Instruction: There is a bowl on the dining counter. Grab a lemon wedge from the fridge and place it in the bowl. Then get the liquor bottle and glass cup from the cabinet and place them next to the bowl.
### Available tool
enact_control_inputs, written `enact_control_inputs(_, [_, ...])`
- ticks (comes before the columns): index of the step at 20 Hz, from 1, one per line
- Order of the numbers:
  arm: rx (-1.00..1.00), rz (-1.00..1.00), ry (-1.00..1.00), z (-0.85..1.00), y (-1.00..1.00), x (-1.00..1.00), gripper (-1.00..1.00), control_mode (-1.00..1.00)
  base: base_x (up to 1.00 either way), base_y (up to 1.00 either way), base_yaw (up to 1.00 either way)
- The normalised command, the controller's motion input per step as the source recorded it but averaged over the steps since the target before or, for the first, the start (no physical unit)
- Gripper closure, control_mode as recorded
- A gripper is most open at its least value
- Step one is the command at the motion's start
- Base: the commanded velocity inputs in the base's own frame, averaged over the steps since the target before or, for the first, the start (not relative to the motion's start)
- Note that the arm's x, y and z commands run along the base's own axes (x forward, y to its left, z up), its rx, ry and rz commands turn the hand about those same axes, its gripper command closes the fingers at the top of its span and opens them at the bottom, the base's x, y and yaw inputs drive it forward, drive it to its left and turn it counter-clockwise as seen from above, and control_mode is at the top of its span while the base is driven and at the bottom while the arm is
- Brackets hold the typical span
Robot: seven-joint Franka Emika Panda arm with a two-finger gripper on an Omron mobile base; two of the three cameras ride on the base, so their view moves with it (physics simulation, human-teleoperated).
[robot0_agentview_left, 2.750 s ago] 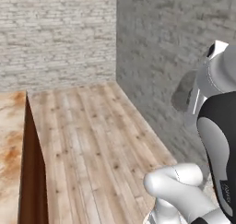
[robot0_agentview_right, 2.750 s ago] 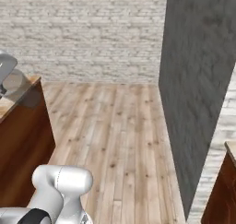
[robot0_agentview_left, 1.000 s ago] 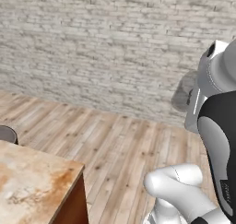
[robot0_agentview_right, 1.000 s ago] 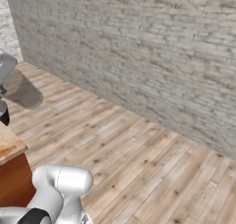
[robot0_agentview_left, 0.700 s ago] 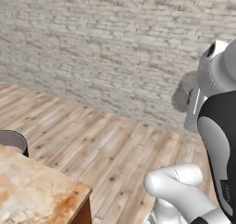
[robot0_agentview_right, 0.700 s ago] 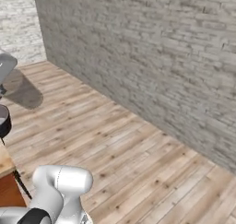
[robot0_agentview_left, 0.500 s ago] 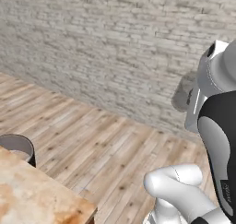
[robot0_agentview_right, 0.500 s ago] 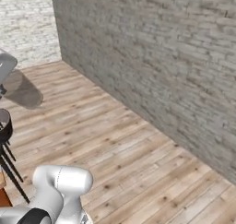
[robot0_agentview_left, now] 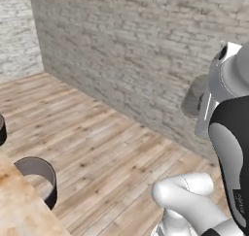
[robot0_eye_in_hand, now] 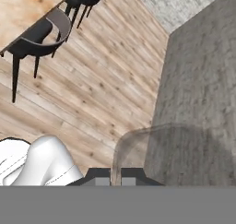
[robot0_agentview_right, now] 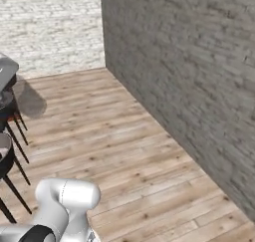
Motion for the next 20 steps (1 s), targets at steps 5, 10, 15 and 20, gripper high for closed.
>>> enact_control_inputs(5, [0.0, 0.0, 0.0, 0.0, 0.0, 0.0, 1.0, 1.0, 1.0, 0.0, 0.41])
enact_control_inputs(10, [0.0, 0.0, 0.0, 0.0, 0.0, 0.0, 1.0, 1.0, 1.0, 0.0, 0.39])
enact_control_inputs(15, [0.0, 0.0, 0.0, 0.0, 0.0, 0.0, 1.0, 1.0, 1.0, 0.0, 0.36])
enact_control_inputs(20, [0.0, 0.0, 0.0, 0.0, 0.0, 0.0, 1.0, 1.0, 1.0, 0.0, 0.34])
